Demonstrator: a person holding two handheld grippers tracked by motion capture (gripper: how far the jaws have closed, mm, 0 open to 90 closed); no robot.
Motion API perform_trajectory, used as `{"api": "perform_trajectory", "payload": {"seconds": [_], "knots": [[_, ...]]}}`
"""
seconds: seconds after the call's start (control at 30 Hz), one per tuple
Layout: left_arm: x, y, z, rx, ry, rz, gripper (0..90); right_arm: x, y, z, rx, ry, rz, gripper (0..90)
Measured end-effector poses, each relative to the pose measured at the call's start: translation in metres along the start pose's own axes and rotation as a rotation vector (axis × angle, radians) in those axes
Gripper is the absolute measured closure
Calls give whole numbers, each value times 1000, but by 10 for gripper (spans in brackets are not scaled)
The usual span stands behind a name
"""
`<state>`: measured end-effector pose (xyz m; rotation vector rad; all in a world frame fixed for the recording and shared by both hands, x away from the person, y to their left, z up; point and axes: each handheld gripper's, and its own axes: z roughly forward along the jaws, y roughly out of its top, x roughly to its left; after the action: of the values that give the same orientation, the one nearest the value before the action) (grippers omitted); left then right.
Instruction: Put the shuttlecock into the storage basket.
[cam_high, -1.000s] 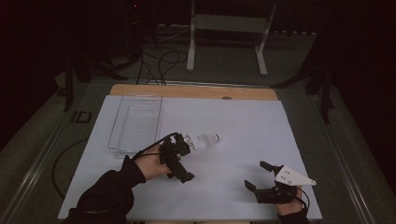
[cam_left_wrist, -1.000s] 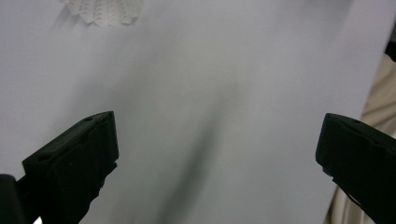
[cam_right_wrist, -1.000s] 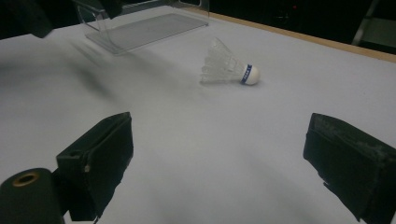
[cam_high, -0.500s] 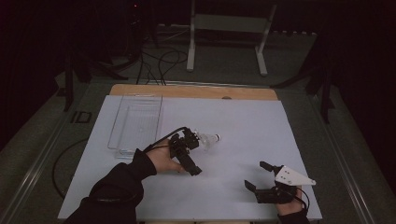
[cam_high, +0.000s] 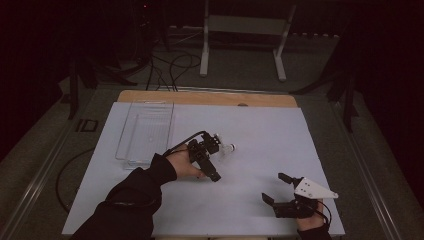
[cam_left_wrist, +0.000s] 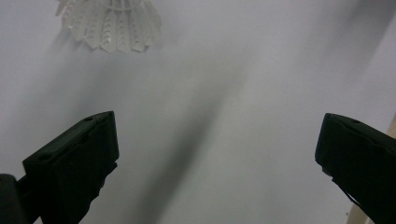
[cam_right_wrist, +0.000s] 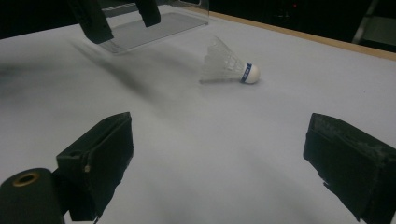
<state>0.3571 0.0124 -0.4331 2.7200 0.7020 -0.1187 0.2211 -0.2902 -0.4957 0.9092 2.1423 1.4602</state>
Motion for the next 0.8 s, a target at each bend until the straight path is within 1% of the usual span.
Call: {"api": "perform_trajectory", "payload": {"seconds": [0.03,0.07,0.1,0.17,0.3,0.33,0.37,0.43,0.5,0.57,0.6,0.7,0.73,0.8], "knots": [[1,1,1,1,-2,-8,9,0,0,0,-1,-2,1,85],[1,3,2,9,1,-1,9,0,0,0,-2,0,4,85],[1,4,2,6,-1,-7,9,0,0,0,-2,0,5,85],[2,6,4,13,-2,0,9,0,0,0,-1,0,4,85],[5,11,9,13,-4,-8,10,-1,0,0,-2,1,5,85],[6,12,11,13,-9,0,10,-1,0,0,-3,3,6,85],[7,12,11,8,-10,-2,16,-1,0,0,-3,4,6,85],[8,13,14,-6,-26,13,31,-1,1,-1,-8,5,7,85],[9,14,16,-22,-32,23,31,-1,1,-2,-13,3,8,85],[10,15,18,-30,-36,13,37,-1,1,-2,-13,6,14,85],[12,17,20,-35,-31,11,41,-1,1,-2,-12,6,13,85],[16,20,24,-35,-32,-8,65,-1,1,-2,-9,7,9,85],[19,21,25,-41,-23,-15,73,-1,1,-2,-10,7,8,85],[22,22,27,-49,-28,-31,106,-1,1,-2,-15,12,14,85]]}}
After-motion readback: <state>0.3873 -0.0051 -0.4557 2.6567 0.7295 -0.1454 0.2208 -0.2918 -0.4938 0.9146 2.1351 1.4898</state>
